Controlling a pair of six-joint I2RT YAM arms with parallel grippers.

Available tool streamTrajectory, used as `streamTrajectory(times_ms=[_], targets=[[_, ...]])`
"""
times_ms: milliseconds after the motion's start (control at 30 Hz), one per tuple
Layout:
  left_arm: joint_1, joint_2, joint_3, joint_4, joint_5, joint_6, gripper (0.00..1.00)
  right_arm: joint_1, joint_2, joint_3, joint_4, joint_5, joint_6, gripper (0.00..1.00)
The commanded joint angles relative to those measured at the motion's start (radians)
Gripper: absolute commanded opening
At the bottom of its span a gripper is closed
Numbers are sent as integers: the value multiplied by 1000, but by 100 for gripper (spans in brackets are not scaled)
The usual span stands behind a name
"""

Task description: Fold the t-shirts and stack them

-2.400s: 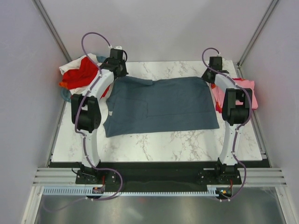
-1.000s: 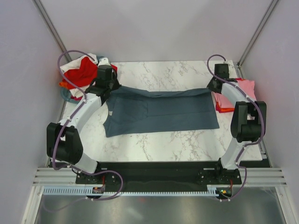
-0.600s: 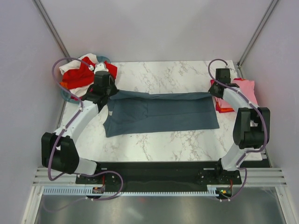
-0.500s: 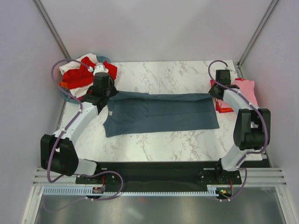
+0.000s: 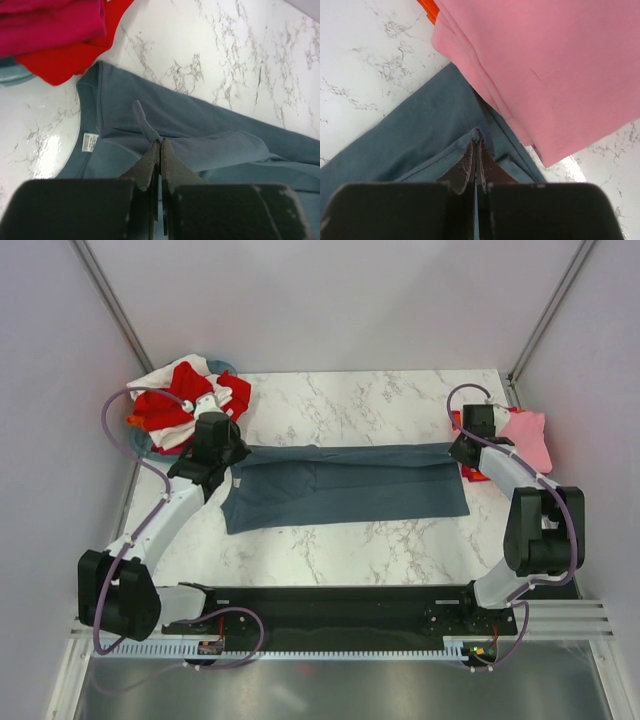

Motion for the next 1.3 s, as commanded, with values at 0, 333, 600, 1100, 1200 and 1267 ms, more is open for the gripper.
streamTrajectory(times_ms=[0, 333, 600, 1100, 1200, 1267], targets=[[-2, -53, -50, 12, 1, -62, 2, -1, -51, -39, 46, 42, 17, 0], [-2, -139, -228, 45, 43, -98, 2, -1, -155, -279, 186, 73, 100, 3], [-2, -215, -326, 49, 68, -85, 5, 1, -299, -388, 247, 94, 125, 49], [-2, -228, -369, 54, 79, -64, 9, 42, -224, -324, 229, 30, 94, 52], [0, -226, -360, 54, 82, -62, 9, 41, -190, -306, 201, 45, 83, 48], [0, -231, -356, 54, 83, -61, 9, 42, -186, -307, 186, 51, 88, 47]])
